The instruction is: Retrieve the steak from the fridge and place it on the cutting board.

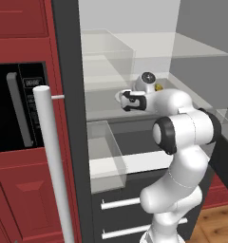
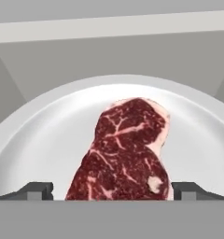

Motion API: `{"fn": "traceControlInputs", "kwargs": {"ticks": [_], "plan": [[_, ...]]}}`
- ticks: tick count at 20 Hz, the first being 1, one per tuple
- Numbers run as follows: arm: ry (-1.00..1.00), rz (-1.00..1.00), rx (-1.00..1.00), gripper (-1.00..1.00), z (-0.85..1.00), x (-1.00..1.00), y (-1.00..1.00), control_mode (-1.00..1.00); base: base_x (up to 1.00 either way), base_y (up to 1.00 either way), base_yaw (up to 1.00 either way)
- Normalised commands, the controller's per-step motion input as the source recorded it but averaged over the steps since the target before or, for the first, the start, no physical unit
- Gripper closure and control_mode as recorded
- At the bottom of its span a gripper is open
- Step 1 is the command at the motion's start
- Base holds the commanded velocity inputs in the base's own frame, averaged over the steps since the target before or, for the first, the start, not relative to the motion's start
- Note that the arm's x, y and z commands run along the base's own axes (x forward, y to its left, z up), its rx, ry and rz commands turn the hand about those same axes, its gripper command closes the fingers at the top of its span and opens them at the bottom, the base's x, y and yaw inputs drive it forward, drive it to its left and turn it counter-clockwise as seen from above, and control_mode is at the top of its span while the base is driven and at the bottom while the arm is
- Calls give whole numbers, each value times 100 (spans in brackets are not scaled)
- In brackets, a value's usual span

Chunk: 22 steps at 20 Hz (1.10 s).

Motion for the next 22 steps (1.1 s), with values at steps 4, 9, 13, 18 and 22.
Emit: {"fn": "traceControlInputs", "kwargs": {"ticks": [4, 9, 13, 18, 22], "plan": [[0, 0, 0, -100, -18, 22, 0, -100, 0, 0, 0], [9, -2, 0, 100, -25, 0, 0, -100, 0, 0, 0], [16, -4, 0, 100, -33, -11, 0, -100, 0, 0, 0], [15, -4, 0, 100, -35, -11, 0, -100, 0, 0, 0], [1, 0, 0, 100, -3, -1, 0, -100, 0, 0, 0]]}}
